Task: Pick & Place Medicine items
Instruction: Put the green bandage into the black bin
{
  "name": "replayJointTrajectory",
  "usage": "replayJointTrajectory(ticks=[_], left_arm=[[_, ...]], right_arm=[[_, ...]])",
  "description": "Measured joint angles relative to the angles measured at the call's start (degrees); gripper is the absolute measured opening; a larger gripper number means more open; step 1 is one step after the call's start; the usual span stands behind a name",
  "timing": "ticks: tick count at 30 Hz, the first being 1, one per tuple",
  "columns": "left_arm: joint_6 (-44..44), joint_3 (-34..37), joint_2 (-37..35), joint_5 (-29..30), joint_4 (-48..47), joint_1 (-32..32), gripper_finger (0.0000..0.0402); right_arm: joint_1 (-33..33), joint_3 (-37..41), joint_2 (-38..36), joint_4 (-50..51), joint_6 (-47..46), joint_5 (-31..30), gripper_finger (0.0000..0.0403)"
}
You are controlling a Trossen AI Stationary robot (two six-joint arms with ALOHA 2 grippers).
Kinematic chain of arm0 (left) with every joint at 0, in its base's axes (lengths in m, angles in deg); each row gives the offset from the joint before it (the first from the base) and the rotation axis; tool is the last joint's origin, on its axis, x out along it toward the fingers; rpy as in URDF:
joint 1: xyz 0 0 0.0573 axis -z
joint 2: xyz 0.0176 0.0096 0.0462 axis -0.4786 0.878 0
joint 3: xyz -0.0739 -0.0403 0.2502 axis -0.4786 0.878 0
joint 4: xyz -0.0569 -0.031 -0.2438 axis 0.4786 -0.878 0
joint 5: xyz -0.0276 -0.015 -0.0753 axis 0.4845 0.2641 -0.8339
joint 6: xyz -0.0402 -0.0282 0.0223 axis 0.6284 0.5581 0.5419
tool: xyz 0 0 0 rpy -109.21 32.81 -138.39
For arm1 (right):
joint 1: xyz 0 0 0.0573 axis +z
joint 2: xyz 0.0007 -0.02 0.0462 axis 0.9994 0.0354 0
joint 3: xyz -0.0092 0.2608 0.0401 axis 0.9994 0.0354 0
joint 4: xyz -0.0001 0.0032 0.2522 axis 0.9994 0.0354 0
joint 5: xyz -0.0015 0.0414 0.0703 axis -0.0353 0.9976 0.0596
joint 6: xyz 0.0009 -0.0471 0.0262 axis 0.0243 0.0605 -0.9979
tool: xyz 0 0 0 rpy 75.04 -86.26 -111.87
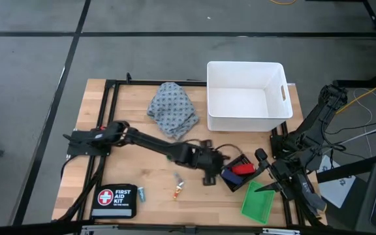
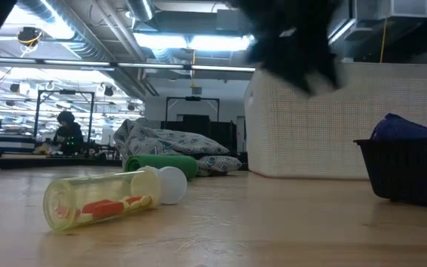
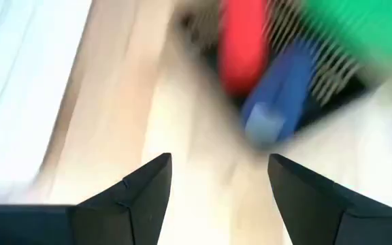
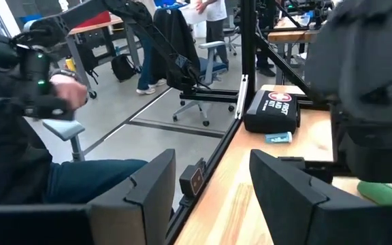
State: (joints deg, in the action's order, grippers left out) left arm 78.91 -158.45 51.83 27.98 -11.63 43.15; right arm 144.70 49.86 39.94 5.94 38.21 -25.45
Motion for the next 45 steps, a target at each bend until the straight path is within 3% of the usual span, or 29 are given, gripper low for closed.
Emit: replayJointTrajectory(ticks=[7, 13, 21, 28, 38, 45], left_arm=[[22.84, 0.67, 0.04, 9.95, -25.84, 3.33, 0.024], [35.45, 1.28, -0.16, 11.57, -32.77, 4.92, 0.024], [40.41, 1.39, -0.17, 11.54, -36.82, 5.41, 0.024], [39.94, 10.15, -4.13, 11.4, -29.24, 5.65, 0.024], [43.8, 39.56, -23.46, 7.6, -2.61, 4.71, 0.024], [45.61, 47.13, -23.08, 4.02, 3.11, 2.05, 0.0239]], right_arm=[[0.0, 0.0, 0.0, 0.0, -0.03, -0.02, 0.019], [0.0, 0.0, 0.0, -0.01, -0.03, -0.02, 0.019], [0.0, 0.0, 0.0, -0.01, -0.07, 0.63, 0.019], [0.0, 0.0, 0.0, -0.03, -2.0, 2.6, 0.019], [0.0, 0.0, 0.0, -0.01, -1.31, 2.51, 0.019], [-0.02, 0.0, 0.0, -0.19, 1.29, 2.38, 0.019]])
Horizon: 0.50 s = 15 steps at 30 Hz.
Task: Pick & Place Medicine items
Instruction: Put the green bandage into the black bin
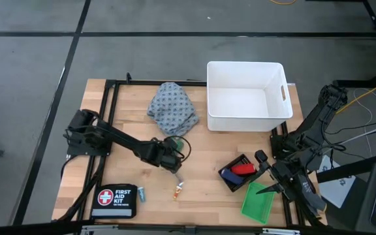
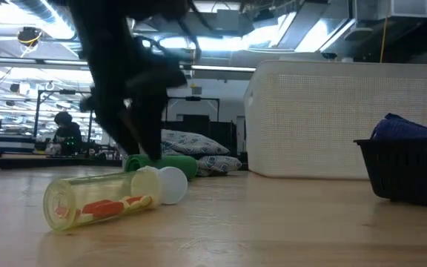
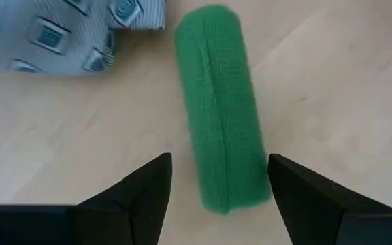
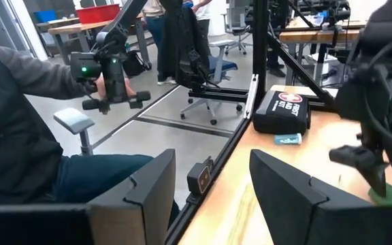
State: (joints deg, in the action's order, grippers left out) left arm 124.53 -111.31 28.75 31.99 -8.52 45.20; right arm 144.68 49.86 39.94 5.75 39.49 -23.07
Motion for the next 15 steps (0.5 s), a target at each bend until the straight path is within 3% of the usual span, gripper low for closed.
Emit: replayJointTrajectory(ticks=[4, 8, 15], left_arm=[[-2.92, 0.1, 1.82, -0.29, 3.83, -1.55, 0.0239], [-5.14, 0.03, 3.14, -4.48, 9.06, -3.6, 0.0239], [-6.88, -0.1, 6.46, -6.87, 9.13, -6.02, 0.0234]], right_arm=[[0.0, 0.0, 0.02, 0.0, 0.17, -0.02, 0.019], [0.0, 0.0, 0.01, 0.01, 0.19, -0.02, 0.019], [0.0, 0.0, 0.0, 0.0, 0.19, -0.02, 0.019]])
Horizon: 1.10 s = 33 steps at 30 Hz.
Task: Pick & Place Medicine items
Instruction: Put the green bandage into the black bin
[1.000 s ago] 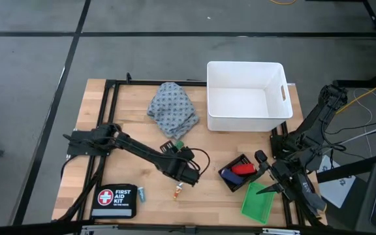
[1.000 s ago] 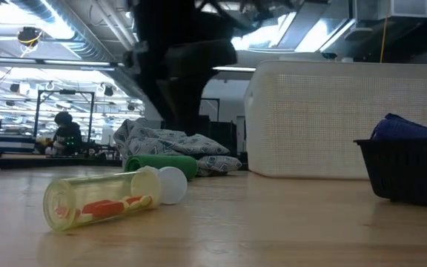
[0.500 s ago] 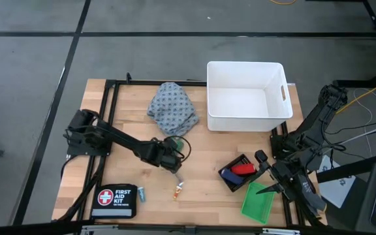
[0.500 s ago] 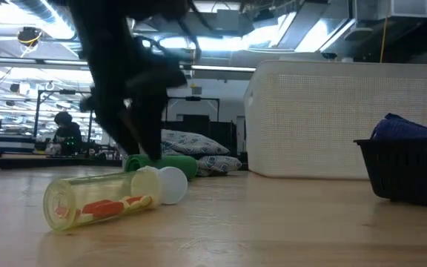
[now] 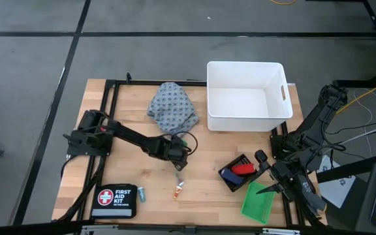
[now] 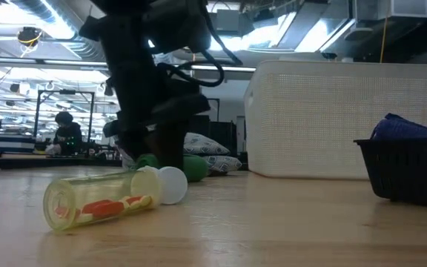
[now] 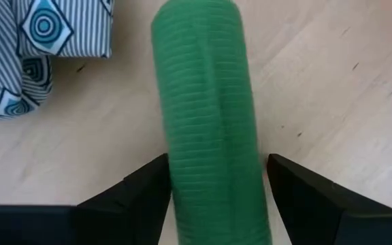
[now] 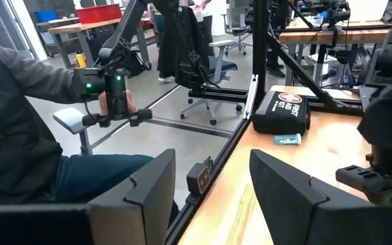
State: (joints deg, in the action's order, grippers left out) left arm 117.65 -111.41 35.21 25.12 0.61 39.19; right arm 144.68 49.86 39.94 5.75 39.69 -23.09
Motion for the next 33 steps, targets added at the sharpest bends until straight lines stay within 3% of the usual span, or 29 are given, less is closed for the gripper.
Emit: replayJointTrajectory(ticks=[6, 14, 22, 28, 33], left_arm=[[-1.31, 0.36, -2.22, 0.87, 1.68, 0.85, 0.0183], [-7.9, 0.23, -5.4, -0.07, 17.27, 2.23, 0.0115], [-16.64, 0.17, -5.54, -3.93, 38.47, 2.04, 0.0114], [-20.09, -1.22, -4.49, -4.6, 42.09, 1.9, 0.0115], [-25.96, -9.3, -0.13, -8.37, 39.94, 1.25, 0.0115]], right_arm=[[0.0, 0.0, 0.0, 0.01, 0.0, 0.0, 0.019], [0.0, 0.0, 0.0, 0.02, 0.24, 0.02, 0.019], [0.02, 0.0, 0.0, 0.02, 0.24, 0.02, 0.019], [0.0, 0.0, 0.0, 0.01, 1.16, 0.02, 0.019], [0.0, 0.0, 0.0, -0.24, 3.16, 0.02, 0.019]])
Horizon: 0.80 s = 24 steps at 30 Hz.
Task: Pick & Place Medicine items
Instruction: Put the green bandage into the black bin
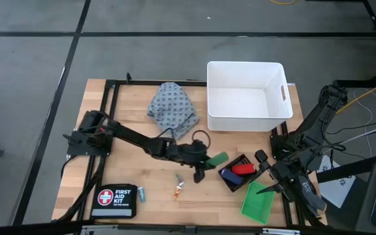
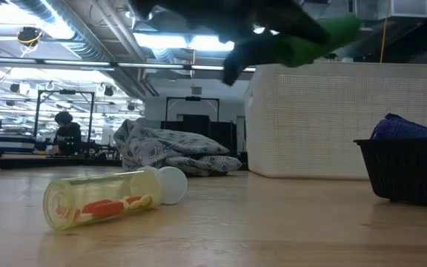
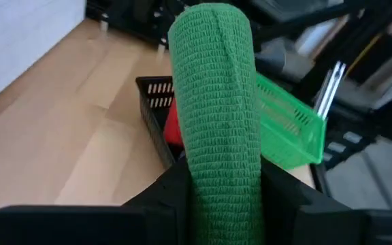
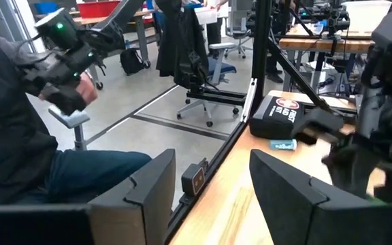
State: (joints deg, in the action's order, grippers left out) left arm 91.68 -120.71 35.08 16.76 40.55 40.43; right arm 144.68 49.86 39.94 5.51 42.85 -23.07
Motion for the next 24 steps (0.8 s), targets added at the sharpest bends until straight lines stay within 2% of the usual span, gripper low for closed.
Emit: replayJointTrajectory(ticks=[5, 9, 13, 19, 24], left_arm=[[-5.81, -10.49, 6.64, -2.32, -7.08, -2.2, 0.0116], [-7.76, -17.97, 12.8, -7.75, -7.91, -4.06, 0.0116], [-9.12, -24.31, 18.06, -10.1, -9.91, -5.29, 0.0116], [-8.59, -29.49, 22.61, -11.0, -10.92, -6.38, 0.0116], [-7.39, -30.28, 23.65, -10.07, -9.05, -6.43, 0.0116]], right_arm=[[0.0, 0.0, 0.0, -0.28, 0.02, -0.26, 0.019], [0.0, 0.0, 0.0, -0.24, -0.16, -0.28, 0.019], [0.0, 0.0, 0.0, -0.2, -0.18, -0.04, 0.019], [0.0, 0.0, 0.0, -0.17, -0.19, -0.02, 0.019], [0.0, 0.0, 0.0, 0.03, -0.17, -0.02, 0.019]])
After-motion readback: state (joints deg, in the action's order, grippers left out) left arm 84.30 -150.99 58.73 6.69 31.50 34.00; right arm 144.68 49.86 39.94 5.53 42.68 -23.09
